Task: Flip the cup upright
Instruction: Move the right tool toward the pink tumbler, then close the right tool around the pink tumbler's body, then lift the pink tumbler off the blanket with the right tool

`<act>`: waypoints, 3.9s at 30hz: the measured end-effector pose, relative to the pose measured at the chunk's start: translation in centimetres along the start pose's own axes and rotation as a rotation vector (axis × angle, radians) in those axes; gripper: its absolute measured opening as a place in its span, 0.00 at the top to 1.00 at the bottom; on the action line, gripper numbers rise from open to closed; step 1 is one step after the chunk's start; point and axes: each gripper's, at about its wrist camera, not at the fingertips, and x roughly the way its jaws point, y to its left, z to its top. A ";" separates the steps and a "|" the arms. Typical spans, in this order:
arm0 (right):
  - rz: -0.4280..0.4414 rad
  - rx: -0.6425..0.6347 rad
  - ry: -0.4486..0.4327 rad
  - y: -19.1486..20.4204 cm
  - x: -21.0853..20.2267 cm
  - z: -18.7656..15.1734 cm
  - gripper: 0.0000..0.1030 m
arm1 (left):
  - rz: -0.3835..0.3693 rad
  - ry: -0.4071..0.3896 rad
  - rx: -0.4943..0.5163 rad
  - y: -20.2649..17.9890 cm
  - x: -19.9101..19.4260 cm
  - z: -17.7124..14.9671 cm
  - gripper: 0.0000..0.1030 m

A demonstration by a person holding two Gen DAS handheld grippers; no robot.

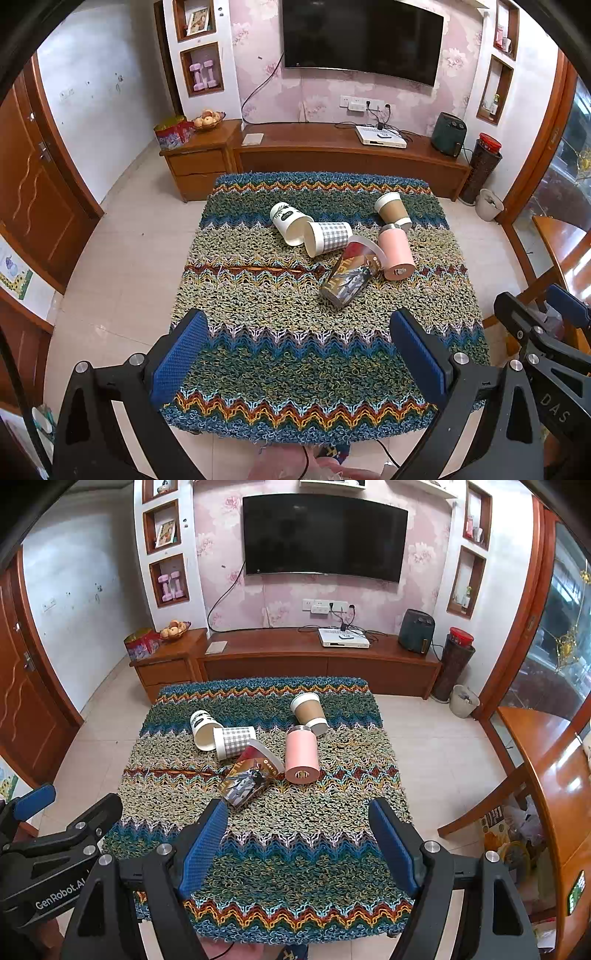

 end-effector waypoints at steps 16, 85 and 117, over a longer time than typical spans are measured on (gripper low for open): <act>-0.031 -0.026 -0.032 -0.6 0.7 -0.5 0.23 | 0.006 -0.001 0.002 -0.7 0.4 -0.1 0.03; -0.015 -0.054 0.376 -1.2 29.3 8.1 0.28 | -0.061 0.269 0.019 -1.0 19.8 4.7 0.03; -0.010 -0.016 0.569 -0.2 39.4 8.8 0.36 | -0.027 0.296 0.018 0.7 22.8 4.1 0.03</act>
